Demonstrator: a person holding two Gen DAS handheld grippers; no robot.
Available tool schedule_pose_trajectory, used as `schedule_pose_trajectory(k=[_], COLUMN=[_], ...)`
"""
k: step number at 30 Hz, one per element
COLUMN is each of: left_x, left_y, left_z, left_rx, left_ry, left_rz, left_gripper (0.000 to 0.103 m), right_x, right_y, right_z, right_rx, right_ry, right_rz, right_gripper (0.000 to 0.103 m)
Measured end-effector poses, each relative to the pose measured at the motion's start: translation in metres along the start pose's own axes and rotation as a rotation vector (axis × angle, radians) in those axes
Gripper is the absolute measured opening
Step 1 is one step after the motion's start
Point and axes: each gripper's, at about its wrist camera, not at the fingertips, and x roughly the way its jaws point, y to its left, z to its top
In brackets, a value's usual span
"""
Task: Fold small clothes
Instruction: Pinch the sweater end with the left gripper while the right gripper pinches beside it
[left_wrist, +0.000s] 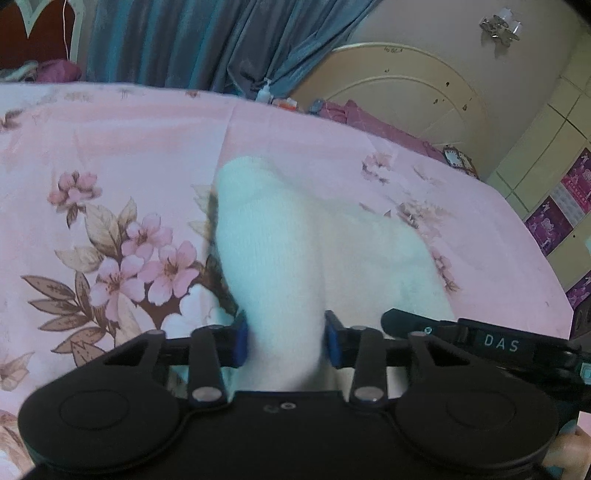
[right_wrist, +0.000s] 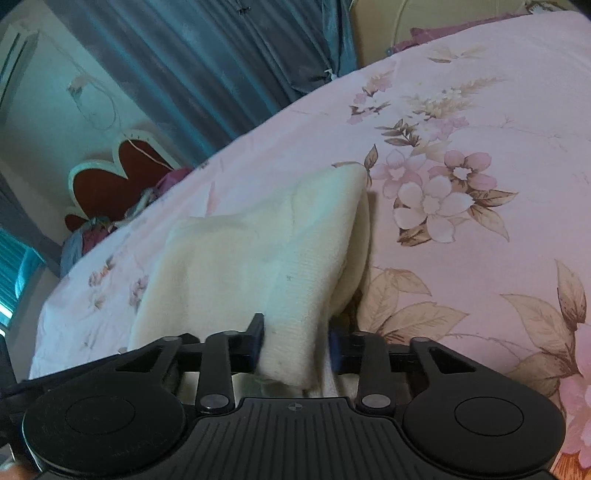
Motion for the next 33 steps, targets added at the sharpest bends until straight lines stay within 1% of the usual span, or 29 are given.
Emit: schedule_pose_trajectory(k=[4,8,11,14,18,20,24,28,33], left_x=[-0.017,-0.041,-0.065,-0.09,-0.126,-0.143,-0.171,-0.187,-0.192], left_y=[-0.004,-0.002,0.01,0.032,0.076,0.105,0.161,0.215,0.262], left_z=[0.003,0.005,0.006,0.008,0.008,0.011,0.015,0.021,0.031], left_rx=[0.002,0.01,0.007,-0.002,-0.014,-0.022,-0.025,-0.03,-0.029], left_ry=[-0.031,-0.052,-0.075,-0.098,-0.127,-0.132,-0.142,-0.14,-0.141], left_rz=[-0.006,0.004,0.025,0.039,0.049,0.045,0.048,0.064,0.089], left_gripper=[0.032,0.032,0.032,0.032,0.032,0.032,0.032,0.032,0.032], right_x=[-0.01,-0.015,-0.016,-0.013,0.001,0.011,0.04,0.075,0.122], right_y=[0.012,0.035,0.06,0.092,0.143,0.173,0.233,0.279,0.319], right_z=[0.003,0.005,-0.002,-0.012,-0.03,-0.042,-0.066,-0.086,-0.095], right_rx=[-0.021,-0.044,-0.062,-0.072,-0.087,-0.086,-0.087,-0.078,-0.062], right_ry=[-0.017,-0.015,-0.014,-0.017,-0.02,-0.023,-0.025,-0.019,0.003], right_rz=[0.036,0.073,0.108,0.137,0.162,0.164,0.166,0.177,0.187], right_gripper=[0.03,0.03,0.03,0.03,0.03,0.03,0.03,0.03,0.03])
